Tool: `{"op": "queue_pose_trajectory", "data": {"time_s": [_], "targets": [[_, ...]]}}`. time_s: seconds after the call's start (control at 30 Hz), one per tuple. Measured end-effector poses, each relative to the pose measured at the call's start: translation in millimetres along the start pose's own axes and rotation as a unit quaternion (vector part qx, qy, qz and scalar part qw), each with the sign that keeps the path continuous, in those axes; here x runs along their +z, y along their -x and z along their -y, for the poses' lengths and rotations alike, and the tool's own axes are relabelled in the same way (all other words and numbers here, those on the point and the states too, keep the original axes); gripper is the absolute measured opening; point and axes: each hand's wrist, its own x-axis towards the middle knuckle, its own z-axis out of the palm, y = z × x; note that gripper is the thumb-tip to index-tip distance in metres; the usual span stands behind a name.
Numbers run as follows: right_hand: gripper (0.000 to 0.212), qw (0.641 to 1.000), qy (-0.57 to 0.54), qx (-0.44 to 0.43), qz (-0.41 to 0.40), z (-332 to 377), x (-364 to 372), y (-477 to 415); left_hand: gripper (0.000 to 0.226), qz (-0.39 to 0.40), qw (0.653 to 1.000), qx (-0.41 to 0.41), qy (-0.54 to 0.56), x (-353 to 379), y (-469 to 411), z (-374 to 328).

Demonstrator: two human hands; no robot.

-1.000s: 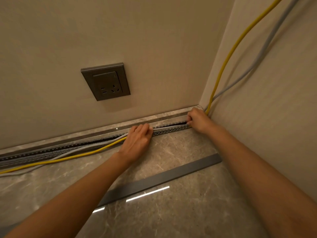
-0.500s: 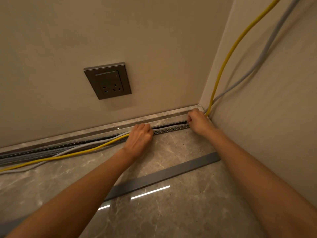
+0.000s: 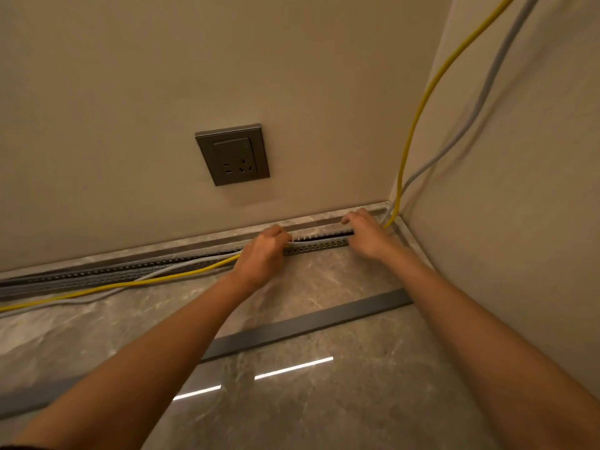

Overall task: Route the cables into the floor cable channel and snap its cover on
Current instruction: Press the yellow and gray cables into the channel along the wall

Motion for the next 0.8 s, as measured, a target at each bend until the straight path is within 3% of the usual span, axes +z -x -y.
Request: {"op": "queue_pose_trajectory", "data": {"time_s": [0.1, 0.27, 0.43, 0.8], "targets": [[0.033, 1.0, 0.0, -0.02, -0.009, 24.7, 10.3, 2.5, 0.028, -0.042, 0.998, -0.054, -0.003, -9.1, 14.9, 16.9], [0.029, 0.996, -0.031, -0.082, -0.002, 79.8, 37.5, 4.4, 0.035, 0.045, 0.988, -0.137, -0.063, -18.2, 44.3, 58.0], [0.031, 0.994, -0.034, -0.104, 0.011, 128.5, 65.2, 2.6, 0.032, 0.086, 0.986, -0.106, -0.098, -27.8, 68.5, 96.6], [0.023, 0.982, -0.164, 0.026, -0.085, 139.6, 78.0, -0.6, 0.021, 0.102, 0.989, -0.018, -0.102, -49.4, 54.6, 127.2]]}}
